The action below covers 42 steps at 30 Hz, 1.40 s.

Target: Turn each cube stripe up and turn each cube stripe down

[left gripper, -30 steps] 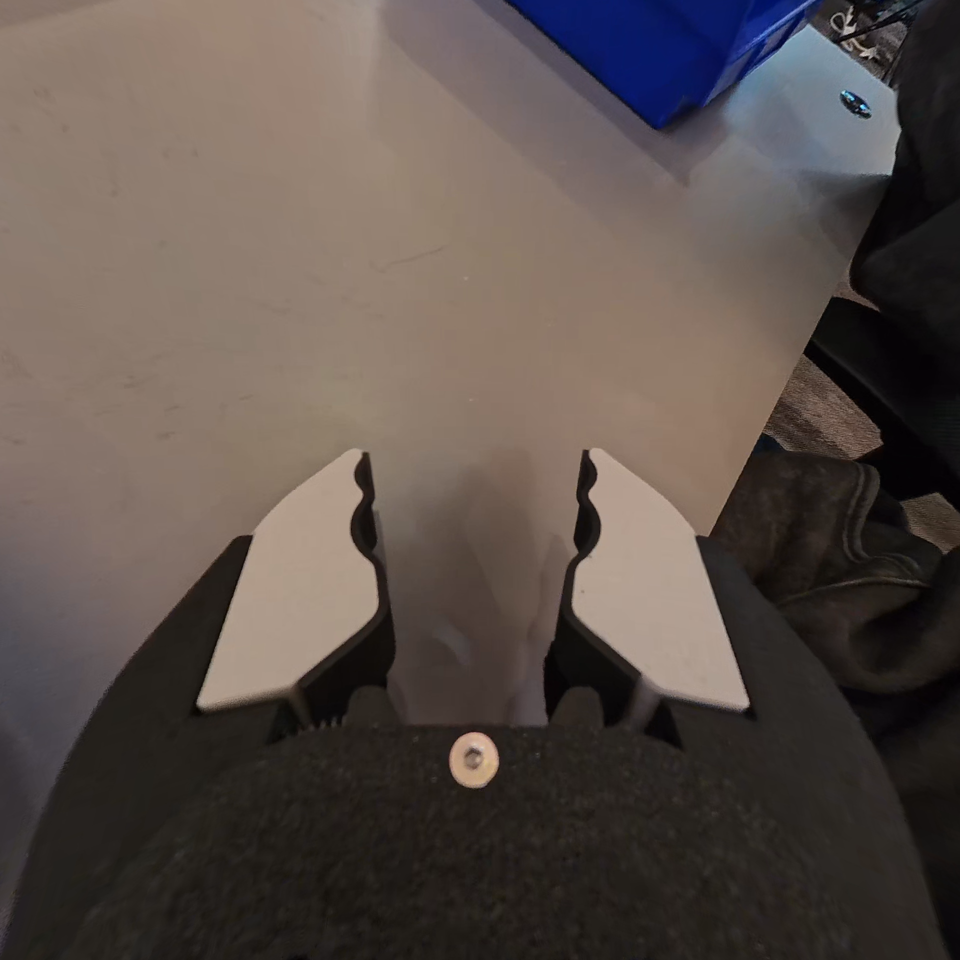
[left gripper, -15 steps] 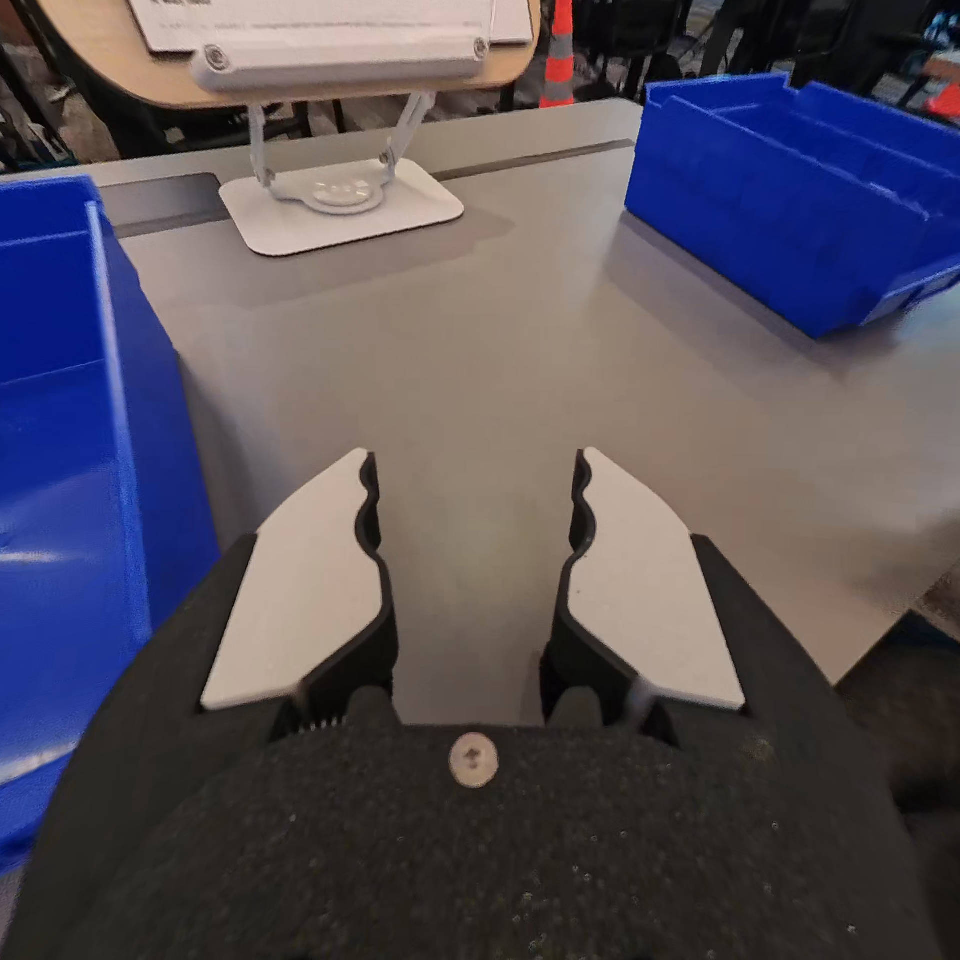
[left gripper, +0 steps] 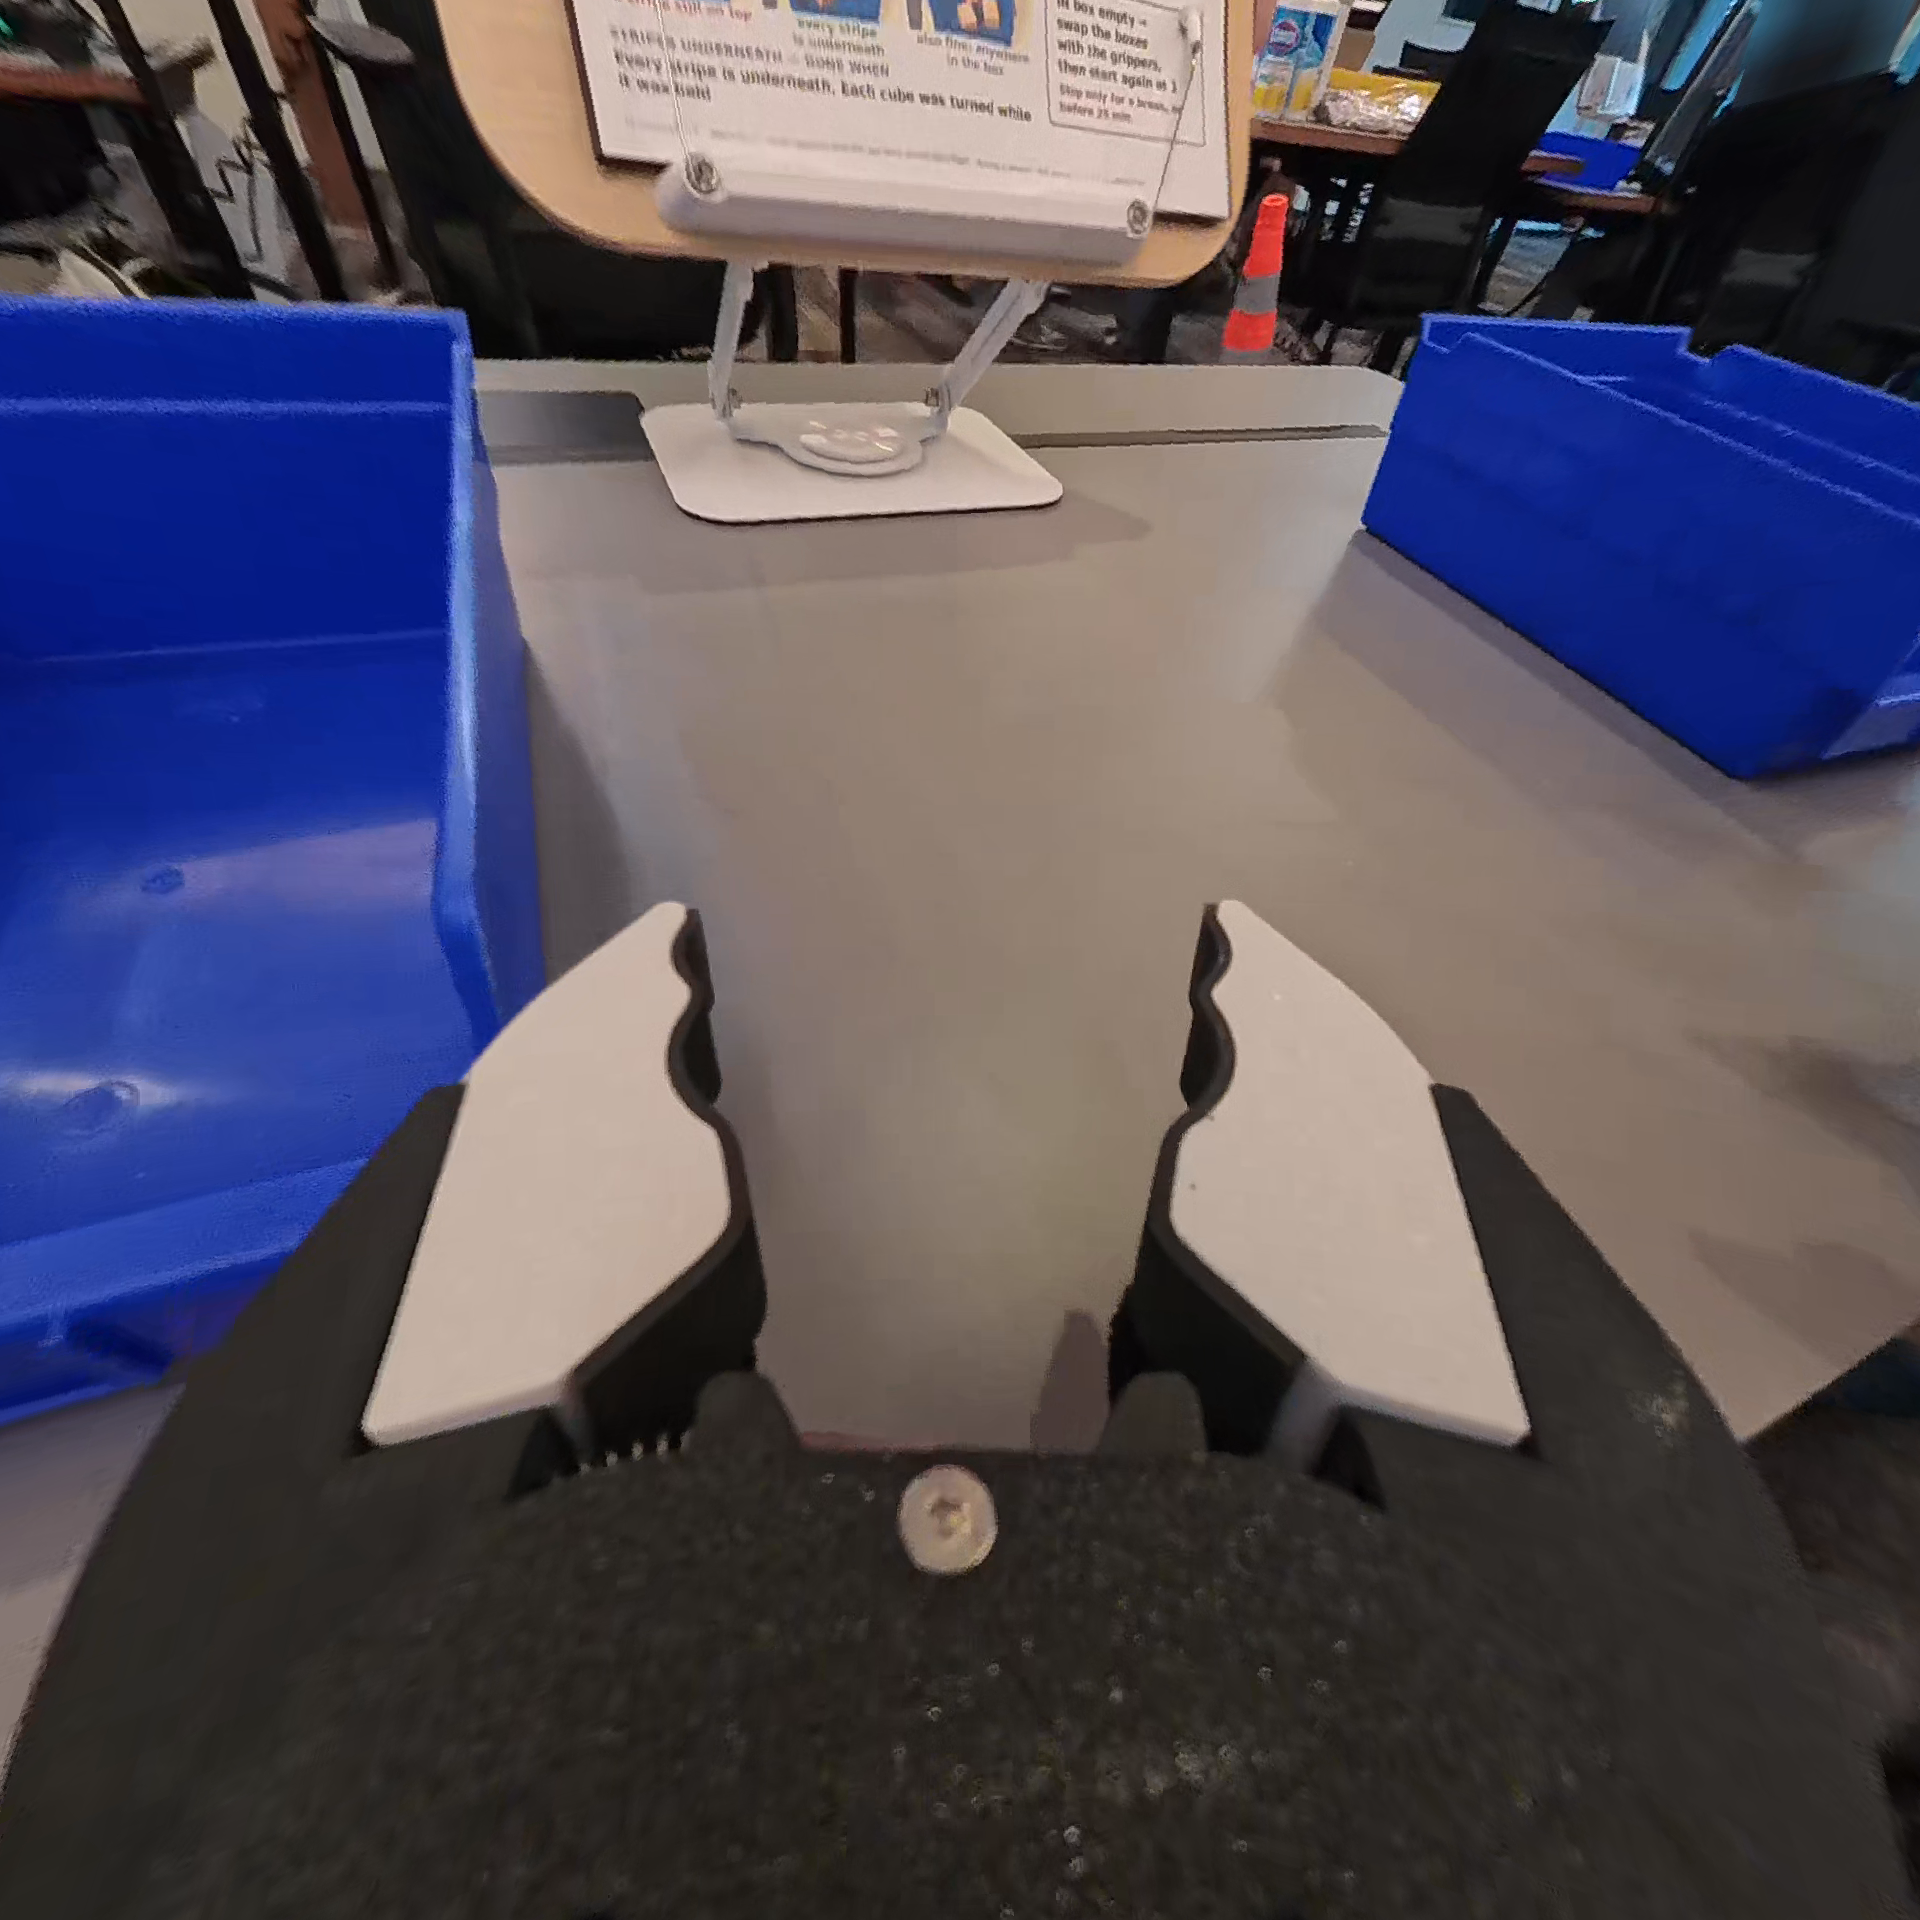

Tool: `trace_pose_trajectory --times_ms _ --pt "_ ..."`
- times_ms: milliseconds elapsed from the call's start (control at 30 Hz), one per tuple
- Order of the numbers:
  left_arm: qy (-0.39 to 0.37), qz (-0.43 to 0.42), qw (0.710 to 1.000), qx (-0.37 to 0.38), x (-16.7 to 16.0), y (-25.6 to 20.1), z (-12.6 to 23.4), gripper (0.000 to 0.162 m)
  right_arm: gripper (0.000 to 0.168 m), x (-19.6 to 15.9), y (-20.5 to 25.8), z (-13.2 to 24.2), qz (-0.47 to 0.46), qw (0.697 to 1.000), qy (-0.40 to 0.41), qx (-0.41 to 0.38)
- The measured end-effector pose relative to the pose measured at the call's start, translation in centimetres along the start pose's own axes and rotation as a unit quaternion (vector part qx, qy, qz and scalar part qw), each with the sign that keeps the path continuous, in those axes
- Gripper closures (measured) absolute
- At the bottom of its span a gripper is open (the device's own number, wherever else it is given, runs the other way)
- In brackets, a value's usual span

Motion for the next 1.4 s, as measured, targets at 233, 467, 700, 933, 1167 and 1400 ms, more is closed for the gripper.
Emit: trace_pose_trajectory --times_ms 233,467,700,933,1167,1400 --pt "0.002 -0.007 1.000 0.001 0.0 0.1 -0.1 0.077 0.095 -0.5 -0.1 -0.2 0.002 1.000 0.013 0.003" --pt "0.023 -0.055 0.998 0.008 -0.7 -0.8 -0.6 0.079 0.095 -1.1 -0.1 -0.4 -0.004 1.000 0.024 0.013" --pt "0.020 -0.093 0.995 0.014 -1.0 -1.5 -0.5 0.082 0.096 -1.0 -0.2 -0.3 -0.004 1.000 0.022 0.013" --pt "0.034 -0.080 0.996 -0.004 -1.3 -2.5 -1.1 0.081 0.094 0.0 -1.2 0.4 -0.005 1.000 0.006 -0.007" --pt "0.123 -0.083 0.965 -0.219 -3.2 -20.9 -8.6 0.077 0.089 2.7 -15.7 10.5 -0.019 0.963 -0.036 -0.267" --pt "0.092 -0.086 0.980 -0.153 -3.1 -31.8 -20.6 0.069 0.088 -4.7 -24.2 15.6 -0.048 0.925 0.169 -0.336"
Point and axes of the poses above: each gripper's, where its closed fingertips meet, z back along the fingers, x out of its top, y = z × x across the jaws, the point moved 6 cm from there along z, back along the fingers, and after that the axes turned 12 degrees about z, right-handed, at the moved point
